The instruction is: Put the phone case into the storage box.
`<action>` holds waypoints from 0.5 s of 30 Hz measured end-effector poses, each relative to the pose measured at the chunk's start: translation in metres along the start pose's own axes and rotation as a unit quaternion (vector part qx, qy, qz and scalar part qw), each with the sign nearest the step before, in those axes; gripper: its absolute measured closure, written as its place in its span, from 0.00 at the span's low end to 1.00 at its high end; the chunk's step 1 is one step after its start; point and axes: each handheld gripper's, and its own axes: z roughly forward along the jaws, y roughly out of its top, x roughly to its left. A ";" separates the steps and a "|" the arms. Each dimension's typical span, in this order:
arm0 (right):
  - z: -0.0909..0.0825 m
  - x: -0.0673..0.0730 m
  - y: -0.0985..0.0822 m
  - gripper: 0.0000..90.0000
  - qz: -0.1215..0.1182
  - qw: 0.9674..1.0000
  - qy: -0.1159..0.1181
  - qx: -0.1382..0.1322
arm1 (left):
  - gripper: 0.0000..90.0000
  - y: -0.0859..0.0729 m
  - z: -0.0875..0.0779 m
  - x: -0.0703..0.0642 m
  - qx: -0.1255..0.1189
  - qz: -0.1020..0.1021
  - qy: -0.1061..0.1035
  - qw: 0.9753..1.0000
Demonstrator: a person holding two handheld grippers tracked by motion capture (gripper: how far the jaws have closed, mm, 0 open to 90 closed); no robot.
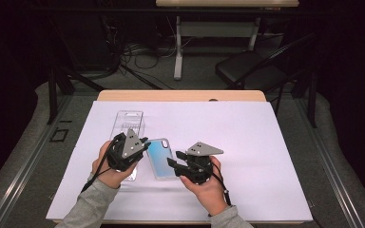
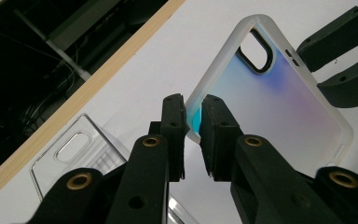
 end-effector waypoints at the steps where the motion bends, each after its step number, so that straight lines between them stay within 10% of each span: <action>1: -0.001 0.000 0.001 0.62 -0.003 1.000 0.001 0.002 | 0.89 0.000 0.000 0.000 0.000 -0.003 0.001 1.000; 15: -0.001 -0.008 0.002 0.60 -0.020 0.999 0.006 0.030 | 0.89 -0.003 -0.002 0.010 -0.004 -0.014 0.012 1.000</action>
